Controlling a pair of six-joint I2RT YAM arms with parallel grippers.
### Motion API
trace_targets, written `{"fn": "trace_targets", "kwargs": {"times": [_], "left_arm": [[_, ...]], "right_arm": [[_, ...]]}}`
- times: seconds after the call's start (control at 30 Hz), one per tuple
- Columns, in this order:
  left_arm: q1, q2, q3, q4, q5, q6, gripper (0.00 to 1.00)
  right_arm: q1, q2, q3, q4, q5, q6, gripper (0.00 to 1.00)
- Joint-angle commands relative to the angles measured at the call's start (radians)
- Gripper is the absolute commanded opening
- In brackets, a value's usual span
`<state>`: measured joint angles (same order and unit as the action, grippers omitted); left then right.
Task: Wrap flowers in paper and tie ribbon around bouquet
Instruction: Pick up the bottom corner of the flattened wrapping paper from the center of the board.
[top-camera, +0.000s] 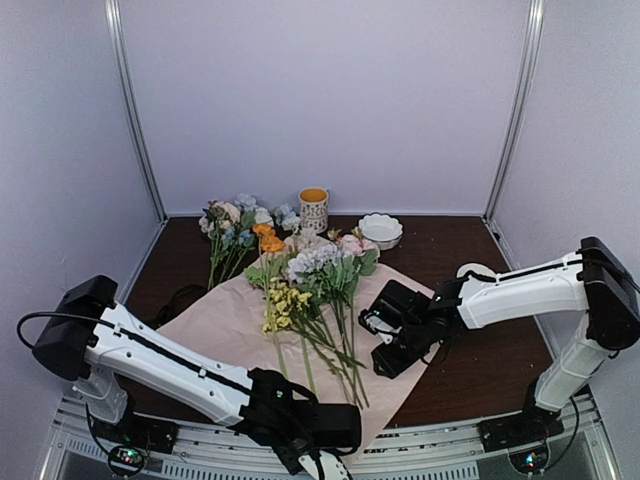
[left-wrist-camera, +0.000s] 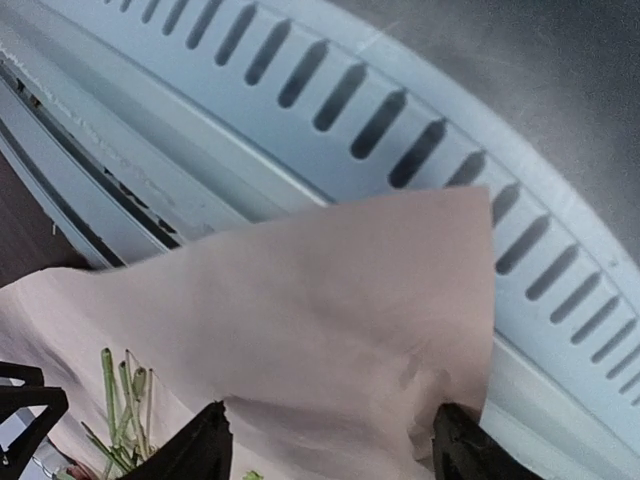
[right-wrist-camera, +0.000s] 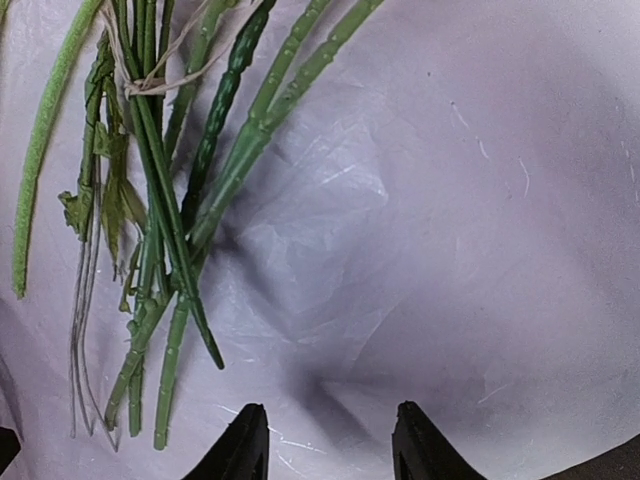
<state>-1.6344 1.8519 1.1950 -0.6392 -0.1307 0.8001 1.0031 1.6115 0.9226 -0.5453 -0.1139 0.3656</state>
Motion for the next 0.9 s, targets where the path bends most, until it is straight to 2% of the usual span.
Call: {"fn": "trace_targets", "kwargs": {"times": [0.0,0.17,0.3,0.37,0.57,0.73,0.87], "left_arm": [[0.004,0.038,0.024,0.028,-0.078,-0.054,0.67],[0.025,0.001,-0.021,0.078,-0.056,-0.087,0.39],[0.045,-0.001,-0.018,0.078,-0.029,-0.105,0.1],[0.052,-0.006,-0.023,0.083,-0.029,-0.122,0.0],[0.084,-0.096,-0.061,0.161,-0.013,-0.196,0.0],[0.166,-0.223,-0.122,0.281,0.087,-0.293,0.0],[0.226,-0.299,-0.195,0.36,0.106,-0.343,0.0]], "right_arm": [[0.018,-0.006,-0.027,0.031,0.032,0.017,0.43],[0.025,-0.033,-0.038,0.029,0.032,0.026,0.43],[0.026,-0.064,-0.039,0.024,-0.001,0.019,0.43],[0.025,-0.084,-0.037,0.018,-0.01,0.009,0.43],[0.025,-0.146,-0.021,-0.008,-0.062,-0.042,0.44],[0.023,-0.234,-0.008,0.002,-0.123,-0.112,0.45],[0.009,-0.307,-0.005,0.025,-0.17,-0.174,0.46]]}}
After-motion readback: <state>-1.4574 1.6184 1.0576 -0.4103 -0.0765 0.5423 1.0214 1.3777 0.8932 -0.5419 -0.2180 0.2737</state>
